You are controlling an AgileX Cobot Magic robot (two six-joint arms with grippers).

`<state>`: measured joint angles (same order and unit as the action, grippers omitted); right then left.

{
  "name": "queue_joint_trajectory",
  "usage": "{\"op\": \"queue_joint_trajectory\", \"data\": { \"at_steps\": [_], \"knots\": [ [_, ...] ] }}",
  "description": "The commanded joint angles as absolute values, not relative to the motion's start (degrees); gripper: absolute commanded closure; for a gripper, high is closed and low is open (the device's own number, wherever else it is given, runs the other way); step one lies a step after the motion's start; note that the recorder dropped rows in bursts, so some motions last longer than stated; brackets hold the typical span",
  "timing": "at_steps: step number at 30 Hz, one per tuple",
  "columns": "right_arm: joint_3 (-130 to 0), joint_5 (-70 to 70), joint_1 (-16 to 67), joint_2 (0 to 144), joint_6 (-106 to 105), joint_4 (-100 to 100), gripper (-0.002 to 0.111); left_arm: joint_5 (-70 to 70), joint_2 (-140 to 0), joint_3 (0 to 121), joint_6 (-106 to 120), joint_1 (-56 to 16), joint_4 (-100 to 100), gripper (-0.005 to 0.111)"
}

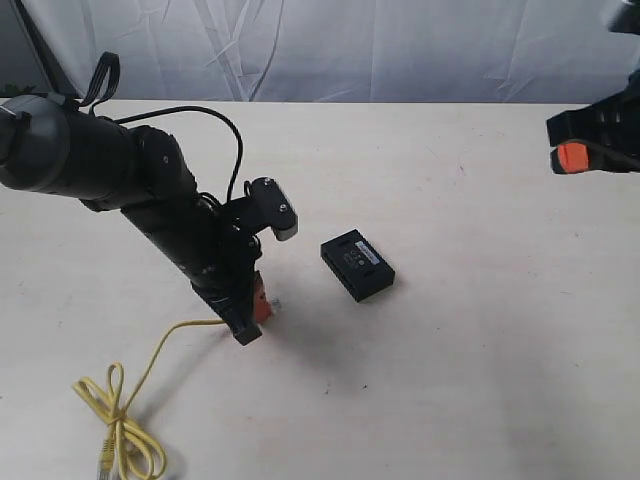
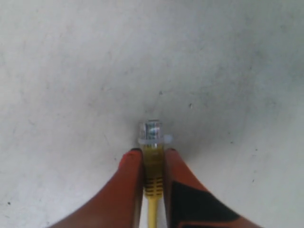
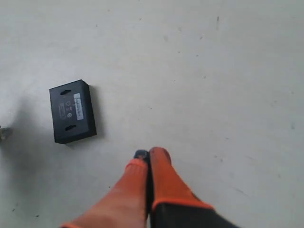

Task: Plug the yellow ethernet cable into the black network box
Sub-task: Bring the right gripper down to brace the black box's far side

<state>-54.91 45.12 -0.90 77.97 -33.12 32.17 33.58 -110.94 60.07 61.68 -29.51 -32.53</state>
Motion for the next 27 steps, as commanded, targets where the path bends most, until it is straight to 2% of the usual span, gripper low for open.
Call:
{"op": "queue_joint_trajectory", "data": {
  "at_steps": [1, 10, 18, 23, 27],
  "knots": [
    [-59.6, 44.9, 3.5, 85.2, -34.9, 31.3, 0.109, 33.3, -110.8, 59.9, 61.4, -29.8, -34.5, 0.107],
    [-70.1, 47.1, 5.4, 102.0, -36.6, 30.3, 0.109, 33.3, -110.8, 59.9, 61.4, -29.8, -35.1, 0.107],
    [-78.9, 57.2, 5.4, 113.7, -48.1, 37.9, 0.109, 32.7, -110.8, 59.9, 56.9, -29.8, -36.8, 0.107],
    [-79.3, 58.1, 5.9, 117.1, -56.2, 46.2, 0.109, 32.3, -110.8, 59.9, 54.4, -29.8, -36.8, 0.107],
    [-79.3, 57.8, 8.1, 120.3, -62.7, 45.2, 0.109, 31.7, -110.8, 60.3, 52.4, -29.8, -36.8, 0.107]
  ]
}}
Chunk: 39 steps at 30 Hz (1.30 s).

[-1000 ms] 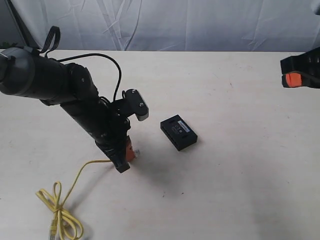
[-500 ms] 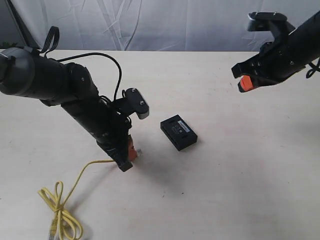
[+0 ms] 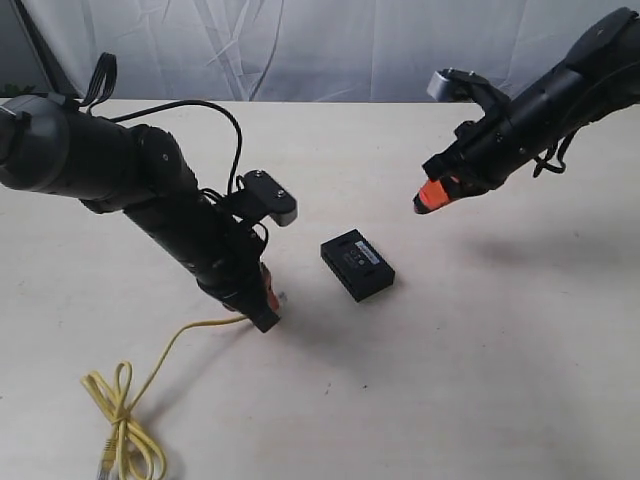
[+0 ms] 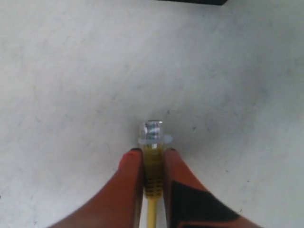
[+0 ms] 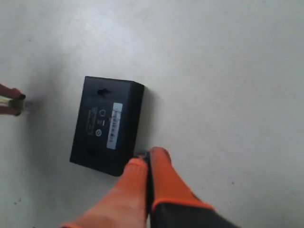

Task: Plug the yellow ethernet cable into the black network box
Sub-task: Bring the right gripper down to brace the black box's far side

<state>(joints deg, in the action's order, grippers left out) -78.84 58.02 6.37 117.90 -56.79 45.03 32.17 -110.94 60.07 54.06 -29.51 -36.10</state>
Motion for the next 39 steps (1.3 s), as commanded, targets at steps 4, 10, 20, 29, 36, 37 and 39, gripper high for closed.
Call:
{"op": "queue_joint_trajectory", "data": {
  "at_steps": [4, 10, 20, 29, 36, 37, 39],
  "knots": [
    [-79.3, 53.1, 8.7, 123.9, -63.8, 46.1, 0.109, 31.9, -110.8, 63.0, 50.6, -29.8, -36.8, 0.107],
    [-80.3, 55.8, 8.7, 124.5, -63.8, 46.3, 0.109, 37.8, -112.6, 68.1, 43.1, -29.8, -29.9, 0.107],
    [-80.3, 55.3, 8.7, 125.6, -63.8, 46.7, 0.109, 37.3, -116.7, 73.1, 37.1, -35.3, -23.2, 0.107],
    [-80.3, 54.9, 8.7, 126.3, -64.3, 46.9, 0.109, 37.3, -119.4, 75.6, 36.2, -35.5, -23.8, 0.107],
    [-81.7, 56.1, 8.8, 129.0, -64.7, 48.7, 0.109, 35.7, -119.4, 76.3, 36.2, -35.5, -23.9, 0.107],
    [-82.0, 56.7, 9.3, 129.6, -64.7, 48.6, 0.109, 35.3, -119.4, 76.3, 36.2, -35.5, -24.1, 0.107],
    [-82.1, 56.6, 10.0, 130.1, -64.7, 48.3, 0.109, 35.1, -119.4, 76.3, 36.2, -35.5, -24.3, 0.107]
  ]
}}
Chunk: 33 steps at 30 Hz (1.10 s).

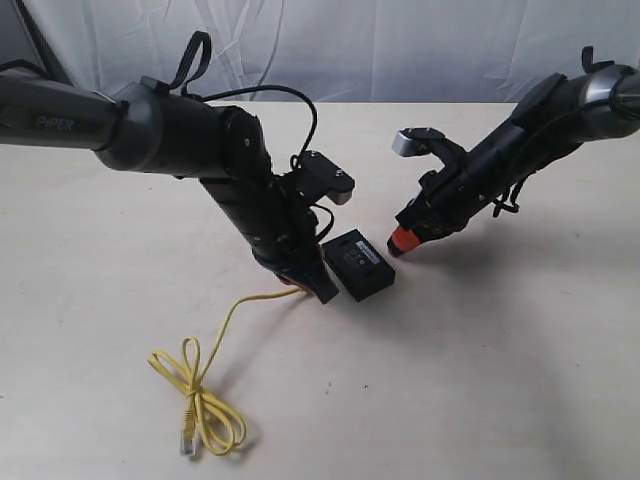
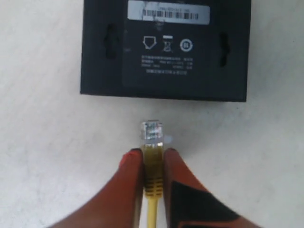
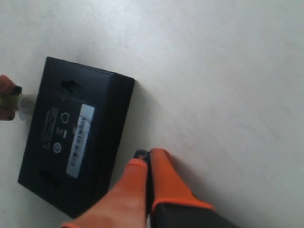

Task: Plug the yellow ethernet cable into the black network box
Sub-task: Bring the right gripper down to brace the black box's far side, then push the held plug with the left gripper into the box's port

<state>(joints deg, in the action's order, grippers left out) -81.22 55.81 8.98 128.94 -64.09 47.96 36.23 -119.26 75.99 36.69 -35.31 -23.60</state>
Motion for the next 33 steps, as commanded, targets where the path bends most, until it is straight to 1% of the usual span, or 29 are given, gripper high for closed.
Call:
{"op": "queue_joint_trajectory", "data": {
  "at_steps": [1, 6, 18, 33],
  "knots": [
    [-82.1, 56.1, 10.5, 130.5, -64.7, 48.3, 0.109, 35.1, -119.4, 76.3, 36.2, -35.5, -24.3, 0.107],
    [-82.5, 55.9, 11.7, 130.7, -64.7, 48.0, 0.109, 33.2, -120.0, 76.3, 36.2, -35.5, -24.5, 0.107],
    [-82.5, 57.5, 11.7, 130.7, -64.7, 47.7, 0.109, 33.6, -122.0, 77.6, 36.1, -35.5, -26.0, 0.107],
    [-82.5, 56.7, 11.7, 130.7, -64.6, 47.7, 0.109, 39.0, -122.0, 78.5, 36.1, -35.5, -24.8, 0.107]
  ]
}}
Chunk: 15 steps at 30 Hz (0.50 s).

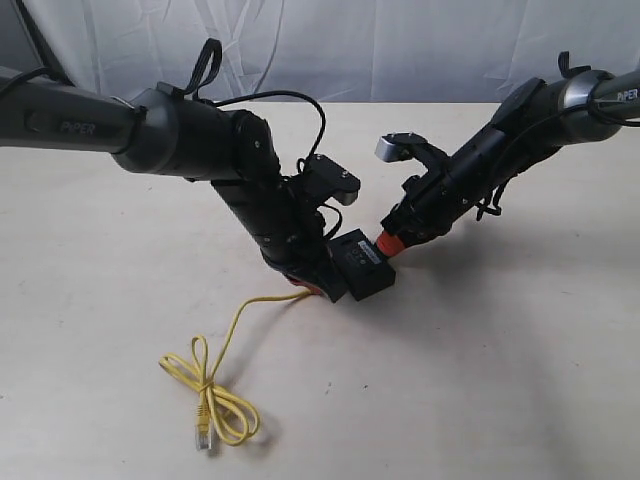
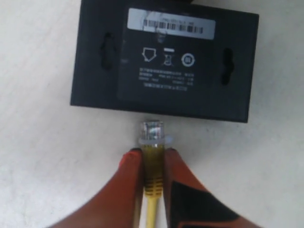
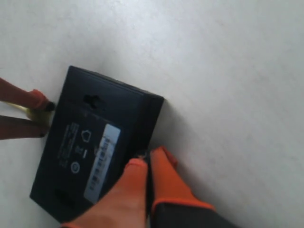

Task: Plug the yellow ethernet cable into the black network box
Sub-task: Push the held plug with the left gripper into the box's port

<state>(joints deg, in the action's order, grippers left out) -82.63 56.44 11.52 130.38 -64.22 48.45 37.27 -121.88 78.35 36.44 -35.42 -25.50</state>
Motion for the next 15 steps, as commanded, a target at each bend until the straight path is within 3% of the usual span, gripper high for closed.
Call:
{"op": "queue_joint_trajectory", "data": {
  "at_steps": [1, 15],
  "knots": [
    [-82.5, 56.7, 11.7, 130.7, -64.6, 47.7, 0.109, 38.7, -122.0, 78.5, 36.1, -35.5, -24.9, 0.107],
    [-82.5, 57.0, 12.1, 130.7, -65.7, 47.7, 0.109, 37.7, -122.0, 79.5, 36.1, -35.5, -26.0, 0.107]
  ]
}}
